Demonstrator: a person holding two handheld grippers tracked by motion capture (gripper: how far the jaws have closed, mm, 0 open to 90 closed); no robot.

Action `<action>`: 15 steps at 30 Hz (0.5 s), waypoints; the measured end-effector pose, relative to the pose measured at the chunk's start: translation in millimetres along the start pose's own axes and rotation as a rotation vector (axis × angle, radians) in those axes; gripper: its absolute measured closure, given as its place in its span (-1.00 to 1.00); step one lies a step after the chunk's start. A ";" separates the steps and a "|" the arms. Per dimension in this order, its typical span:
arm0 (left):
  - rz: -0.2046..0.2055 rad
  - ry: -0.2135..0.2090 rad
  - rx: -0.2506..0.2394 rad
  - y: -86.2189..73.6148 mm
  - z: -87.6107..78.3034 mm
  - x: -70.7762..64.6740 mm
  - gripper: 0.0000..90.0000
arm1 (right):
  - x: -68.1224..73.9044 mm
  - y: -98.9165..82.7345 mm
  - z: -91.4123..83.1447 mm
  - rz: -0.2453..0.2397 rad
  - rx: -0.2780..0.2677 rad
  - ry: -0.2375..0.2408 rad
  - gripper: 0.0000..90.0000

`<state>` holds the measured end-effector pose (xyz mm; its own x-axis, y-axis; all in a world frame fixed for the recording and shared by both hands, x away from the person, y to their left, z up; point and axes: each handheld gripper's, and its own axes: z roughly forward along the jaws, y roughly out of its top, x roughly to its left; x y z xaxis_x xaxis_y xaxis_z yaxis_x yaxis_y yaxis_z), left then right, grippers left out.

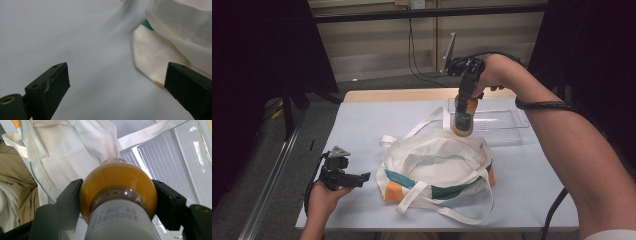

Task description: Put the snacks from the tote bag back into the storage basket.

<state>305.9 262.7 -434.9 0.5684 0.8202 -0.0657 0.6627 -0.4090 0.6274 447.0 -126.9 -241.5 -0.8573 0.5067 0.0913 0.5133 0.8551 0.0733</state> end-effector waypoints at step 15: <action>0.001 0.004 -0.002 0.3 -0.1 1.7 -0.87 | -16.8 8.6 5.4 -0.016 0.009 -0.009 -0.32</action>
<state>307.0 264.1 -434.8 0.5670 0.8213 -0.0626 0.6612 -0.4085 0.6292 465.6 -127.4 -247.8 -0.8656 0.4942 0.0812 0.4994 0.8639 0.0657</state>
